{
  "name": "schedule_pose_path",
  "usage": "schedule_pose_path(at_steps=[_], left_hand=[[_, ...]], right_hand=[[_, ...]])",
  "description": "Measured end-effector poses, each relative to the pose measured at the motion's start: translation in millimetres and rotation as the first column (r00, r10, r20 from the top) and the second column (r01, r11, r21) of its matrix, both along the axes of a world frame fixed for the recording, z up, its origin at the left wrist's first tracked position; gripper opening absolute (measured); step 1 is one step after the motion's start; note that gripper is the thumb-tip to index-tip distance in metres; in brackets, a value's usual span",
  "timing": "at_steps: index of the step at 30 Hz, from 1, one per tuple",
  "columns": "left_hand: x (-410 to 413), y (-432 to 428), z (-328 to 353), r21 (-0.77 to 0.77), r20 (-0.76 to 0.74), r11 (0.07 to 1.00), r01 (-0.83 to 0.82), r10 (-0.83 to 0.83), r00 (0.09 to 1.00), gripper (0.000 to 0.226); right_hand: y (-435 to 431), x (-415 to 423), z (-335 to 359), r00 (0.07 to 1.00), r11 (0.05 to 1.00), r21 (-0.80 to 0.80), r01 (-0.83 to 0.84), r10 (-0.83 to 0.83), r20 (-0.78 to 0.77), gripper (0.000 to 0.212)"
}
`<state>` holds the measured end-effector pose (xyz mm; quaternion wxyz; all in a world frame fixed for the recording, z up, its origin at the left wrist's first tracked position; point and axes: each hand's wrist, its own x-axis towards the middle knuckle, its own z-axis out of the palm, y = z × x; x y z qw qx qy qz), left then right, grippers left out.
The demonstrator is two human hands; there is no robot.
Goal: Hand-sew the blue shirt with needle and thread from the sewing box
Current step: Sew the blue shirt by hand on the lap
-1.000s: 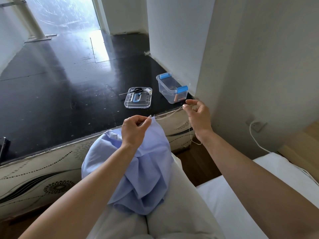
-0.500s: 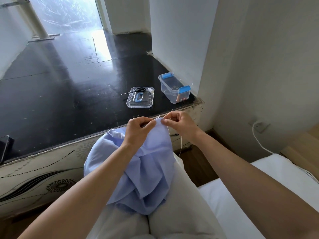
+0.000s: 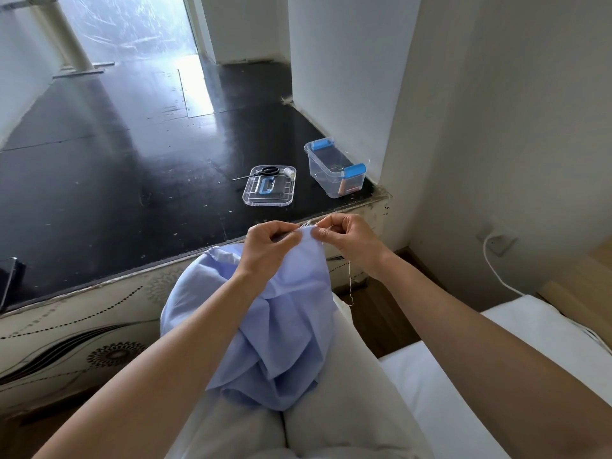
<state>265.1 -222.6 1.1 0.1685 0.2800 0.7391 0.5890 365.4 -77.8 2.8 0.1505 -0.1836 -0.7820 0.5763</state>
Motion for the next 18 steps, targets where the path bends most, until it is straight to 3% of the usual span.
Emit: schedule_pose_path(at_steps=[9, 13, 18], left_hand=[[4, 2, 2, -0.005, -0.035, 1.000, -0.030, 0.030, 0.999, 0.005], [4, 3, 4, -0.013, -0.024, 0.997, -0.071, 0.071, 0.997, 0.009], [5, 3, 5, 0.015, 0.001, 0.996, -0.093, 0.093, 0.996, 0.010]], right_hand=[[2, 1, 1, 1.000, 1.000, 0.029, -0.005, 0.005, 0.018, 0.021], [6, 3, 5, 1.000, 0.996, -0.086, 0.011, -0.009, 0.026, 0.027], [3, 11, 10, 0.990, 0.986, 0.166, -0.005, 0.029, -0.140, 0.021]])
